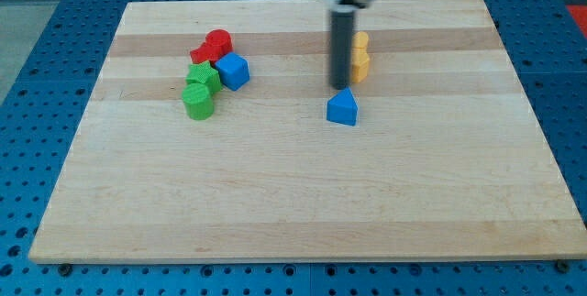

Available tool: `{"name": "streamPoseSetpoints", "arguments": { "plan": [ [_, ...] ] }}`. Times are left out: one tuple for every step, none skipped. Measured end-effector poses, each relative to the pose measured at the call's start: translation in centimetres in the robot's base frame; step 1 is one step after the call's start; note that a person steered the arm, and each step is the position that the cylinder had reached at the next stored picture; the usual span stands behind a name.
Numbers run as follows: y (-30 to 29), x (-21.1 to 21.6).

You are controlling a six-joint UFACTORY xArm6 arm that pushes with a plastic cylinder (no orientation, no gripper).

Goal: Move the yellow heart to the right of the red circle

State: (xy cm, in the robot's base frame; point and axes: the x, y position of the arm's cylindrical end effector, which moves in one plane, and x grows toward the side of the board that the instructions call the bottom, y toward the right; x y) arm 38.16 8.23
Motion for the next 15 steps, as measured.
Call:
{"name": "streamPoseSetpoints", "arguments": {
  "plan": [
    [9.0,0.0],
    [11.5,-2.6],
    [6.2,-6.2],
    [-1.4,-6.9],
    [-9.9,-5.6],
    [-10.9,-5.7],
    [-6.1,-7.8],
    [-3.0,-10.2],
    [-6.1,-13.3],
    [-10.1,-12.9],
    [-12.5,-11.3],
    [-14.3,-9.6],
    [-14.8,-9.2],
    [-13.2,-12.4],
    [-9.3,-13.5]
  ]
}}
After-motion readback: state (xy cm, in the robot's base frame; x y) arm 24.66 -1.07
